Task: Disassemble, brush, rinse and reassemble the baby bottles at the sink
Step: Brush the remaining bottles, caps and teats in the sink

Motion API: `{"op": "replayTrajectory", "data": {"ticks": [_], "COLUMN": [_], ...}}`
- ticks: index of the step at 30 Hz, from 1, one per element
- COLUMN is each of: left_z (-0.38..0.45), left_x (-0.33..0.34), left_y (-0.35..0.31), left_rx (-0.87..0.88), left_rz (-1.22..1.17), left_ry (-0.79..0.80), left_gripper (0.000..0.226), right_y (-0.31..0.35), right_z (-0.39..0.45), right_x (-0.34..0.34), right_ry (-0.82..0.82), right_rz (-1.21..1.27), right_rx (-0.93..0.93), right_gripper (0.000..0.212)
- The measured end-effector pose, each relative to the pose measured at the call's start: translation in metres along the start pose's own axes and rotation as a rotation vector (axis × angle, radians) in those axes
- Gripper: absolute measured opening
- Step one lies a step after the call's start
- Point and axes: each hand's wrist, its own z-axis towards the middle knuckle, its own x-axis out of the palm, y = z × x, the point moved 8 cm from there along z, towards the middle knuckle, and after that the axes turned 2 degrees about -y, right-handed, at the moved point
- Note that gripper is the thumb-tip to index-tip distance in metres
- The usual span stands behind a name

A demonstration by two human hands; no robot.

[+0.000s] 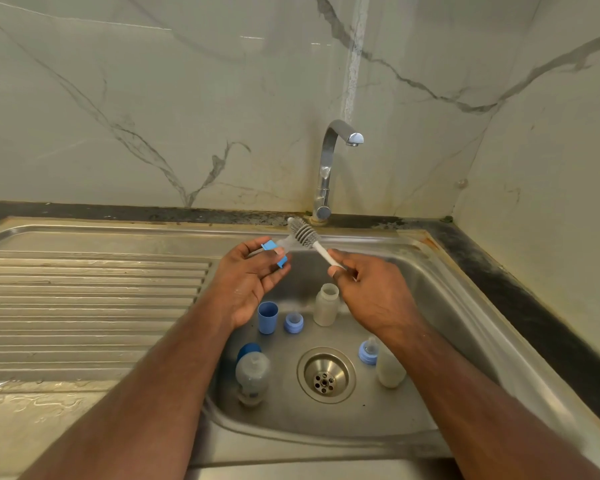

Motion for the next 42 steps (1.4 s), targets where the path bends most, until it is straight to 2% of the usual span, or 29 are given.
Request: {"op": "replayTrajectory", "data": {"ticks": [3,6,11,13,16,19,24,30,34,38,42], "left_z": [-0.003,-0.004,-0.002,-0.003,-0.001,0.002,0.002,0.006,0.007,0.005,0.004], "left_x": [0.005,0.005,0.006,0.007,0.005,0.001,0.006,0.0,-0.006,-0.003,0.002], "left_y": [0.0,0.002,0.006,0.009,0.009,0.006,0.006,0.001,-0.004,-0.004,-0.001], "left_rx": [-0.027,-0.054,-0.094,-0.096,-0.036,0.012,0.038,0.168,0.215,0.224,0.241], "left_rz": [-0.054,-0.077,-0.041,0.029,0.192,0.292,0.24,0.397,0.417,0.431,0.525], "left_ry": [0.048,0.07,0.138,0.143,0.098,0.041,0.073,0.007,-0.062,-0.052,-0.029], "left_gripper": [0.029,0.025,0.049,0.048,0.029,0.036,0.043,0.026,0.023,0.016,0.019], "right_y": [0.004,-0.005,-0.011,-0.009,-0.005,-0.001,-0.001,0.007,0.0,0.003,-0.001], "right_z": [-0.003,0.003,0.002,0.001,-0.001,-0.003,-0.003,-0.005,0.001,-0.003,0.003], "right_x": [0.004,-0.006,0.0,0.005,0.008,0.009,0.012,0.012,-0.004,0.006,0.002], "right_ry": [0.016,-0.051,-0.003,0.018,0.033,0.05,0.062,0.067,0.007,0.065,0.02], "right_rz": [0.007,0.026,0.118,0.132,0.13,0.038,-0.033,-0.129,-0.203,-0.122,-0.21], "right_rx": [-0.033,0.027,0.05,0.039,0.029,0.003,0.012,-0.045,-0.014,-0.024,-0.003], "right_gripper": [0.038,0.039,0.036,0.037,0.038,0.038,0.039,0.04,0.039,0.04,0.04]}}
